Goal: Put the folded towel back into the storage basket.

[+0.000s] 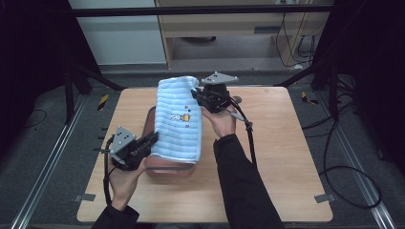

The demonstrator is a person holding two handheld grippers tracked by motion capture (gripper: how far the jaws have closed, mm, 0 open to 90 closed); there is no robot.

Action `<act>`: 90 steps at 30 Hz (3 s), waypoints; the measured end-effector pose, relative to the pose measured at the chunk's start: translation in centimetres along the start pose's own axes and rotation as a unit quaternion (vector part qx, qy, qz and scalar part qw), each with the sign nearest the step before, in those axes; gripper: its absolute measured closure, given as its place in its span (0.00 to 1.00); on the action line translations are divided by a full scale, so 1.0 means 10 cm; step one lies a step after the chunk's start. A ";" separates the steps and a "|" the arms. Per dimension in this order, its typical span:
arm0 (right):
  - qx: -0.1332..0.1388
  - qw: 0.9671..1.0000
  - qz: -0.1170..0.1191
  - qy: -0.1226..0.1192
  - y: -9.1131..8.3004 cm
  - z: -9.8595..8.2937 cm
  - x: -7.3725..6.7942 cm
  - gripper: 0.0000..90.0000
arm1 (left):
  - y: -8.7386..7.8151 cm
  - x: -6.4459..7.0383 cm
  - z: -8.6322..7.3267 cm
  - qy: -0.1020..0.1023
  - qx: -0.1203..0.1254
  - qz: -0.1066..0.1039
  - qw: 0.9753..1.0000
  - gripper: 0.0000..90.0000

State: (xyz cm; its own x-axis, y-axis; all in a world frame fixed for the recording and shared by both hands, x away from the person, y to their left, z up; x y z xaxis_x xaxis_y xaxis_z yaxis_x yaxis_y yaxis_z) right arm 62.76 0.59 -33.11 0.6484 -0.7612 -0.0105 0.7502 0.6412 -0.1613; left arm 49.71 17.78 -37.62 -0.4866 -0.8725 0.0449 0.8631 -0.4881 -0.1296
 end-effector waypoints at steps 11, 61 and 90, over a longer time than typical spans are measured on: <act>-0.005 1.000 0.010 0.005 0.26 -0.08 -0.10 0.92 | -0.01 -0.19 -0.08 -0.004 -0.008 0.018 1.000 0.95; -0.081 0.997 0.004 0.018 0.67 -1.00 -0.08 0.91 | 0.21 -0.35 -0.92 0.010 -0.123 0.037 0.992 0.94; -0.037 0.998 -0.035 0.022 -0.14 -0.87 0.22 0.38 | 0.04 -0.43 -0.62 0.016 -0.079 0.033 0.996 0.54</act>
State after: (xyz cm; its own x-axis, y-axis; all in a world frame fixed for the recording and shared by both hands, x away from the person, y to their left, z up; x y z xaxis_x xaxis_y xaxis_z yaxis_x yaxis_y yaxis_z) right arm 62.02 -2.85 -41.45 0.5866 -0.8089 -0.0401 0.7812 0.5782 -0.2353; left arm 51.33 21.48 -44.02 -0.4359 -0.9000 -0.0010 0.8624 -0.4174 -0.2865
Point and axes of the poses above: each handheld gripper's, and its own axes: y roughly forward along the jaws, z roughly out of its top, x roughly to its right, the point moved 8 cm from there along y, roughly forward along the jaws, and after that the axes turned 11 degrees about x, right-handed, at the moved point
